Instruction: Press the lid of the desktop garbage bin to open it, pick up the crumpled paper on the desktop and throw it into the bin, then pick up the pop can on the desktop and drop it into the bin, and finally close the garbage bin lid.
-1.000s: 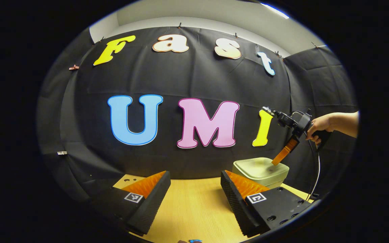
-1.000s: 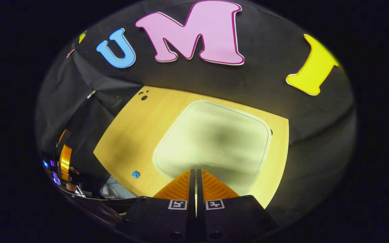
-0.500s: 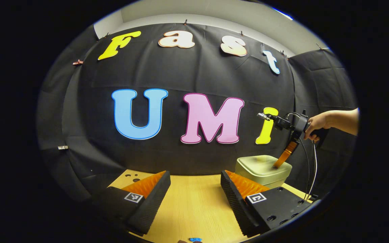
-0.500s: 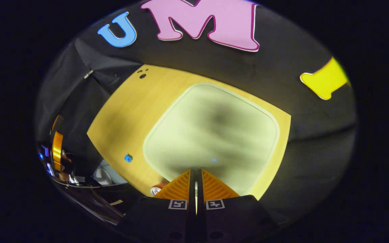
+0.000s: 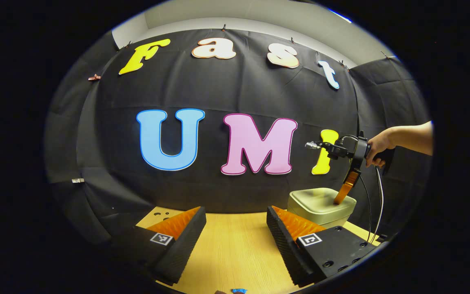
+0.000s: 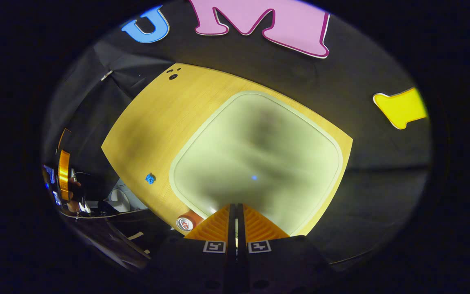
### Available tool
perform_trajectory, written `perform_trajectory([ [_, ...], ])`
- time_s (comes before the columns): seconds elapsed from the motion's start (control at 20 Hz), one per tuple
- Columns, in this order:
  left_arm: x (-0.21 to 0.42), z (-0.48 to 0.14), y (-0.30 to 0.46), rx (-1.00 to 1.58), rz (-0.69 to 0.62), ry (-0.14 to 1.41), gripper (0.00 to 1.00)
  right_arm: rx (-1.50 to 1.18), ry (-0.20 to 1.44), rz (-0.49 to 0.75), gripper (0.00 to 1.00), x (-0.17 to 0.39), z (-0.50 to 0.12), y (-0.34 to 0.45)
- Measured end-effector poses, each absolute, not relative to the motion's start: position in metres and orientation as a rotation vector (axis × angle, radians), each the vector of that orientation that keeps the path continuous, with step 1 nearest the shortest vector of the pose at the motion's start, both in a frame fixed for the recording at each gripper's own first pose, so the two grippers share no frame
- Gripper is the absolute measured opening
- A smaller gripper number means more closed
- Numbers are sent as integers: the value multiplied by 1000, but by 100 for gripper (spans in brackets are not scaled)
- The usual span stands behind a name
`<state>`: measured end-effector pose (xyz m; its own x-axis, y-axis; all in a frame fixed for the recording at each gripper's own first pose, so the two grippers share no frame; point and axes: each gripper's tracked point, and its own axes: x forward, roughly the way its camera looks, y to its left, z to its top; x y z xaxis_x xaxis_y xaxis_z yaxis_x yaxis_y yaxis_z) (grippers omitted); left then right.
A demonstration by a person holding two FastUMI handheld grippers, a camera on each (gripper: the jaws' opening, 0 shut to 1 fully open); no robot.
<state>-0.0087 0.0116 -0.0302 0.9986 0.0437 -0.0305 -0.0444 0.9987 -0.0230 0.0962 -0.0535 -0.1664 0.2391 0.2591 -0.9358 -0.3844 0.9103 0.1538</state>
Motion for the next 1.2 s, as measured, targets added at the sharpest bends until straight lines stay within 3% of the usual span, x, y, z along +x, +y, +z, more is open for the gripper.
perform_trajectory([
  [0.05,-8,-30,11,-25,41,29,96,-103,1237,454,2,96,-164,-52],
  [0.1,-8,-28,10,-25,38,27,96,-70,1197,458,5,101,-157,-51],
  [0.65,2,-22,-4,4,-2,15,96,329,814,451,5,109,-71,-41],
  [1.2,8,-33,-6,7,-20,40,96,198,331,299,5,101,-3,-64],
])
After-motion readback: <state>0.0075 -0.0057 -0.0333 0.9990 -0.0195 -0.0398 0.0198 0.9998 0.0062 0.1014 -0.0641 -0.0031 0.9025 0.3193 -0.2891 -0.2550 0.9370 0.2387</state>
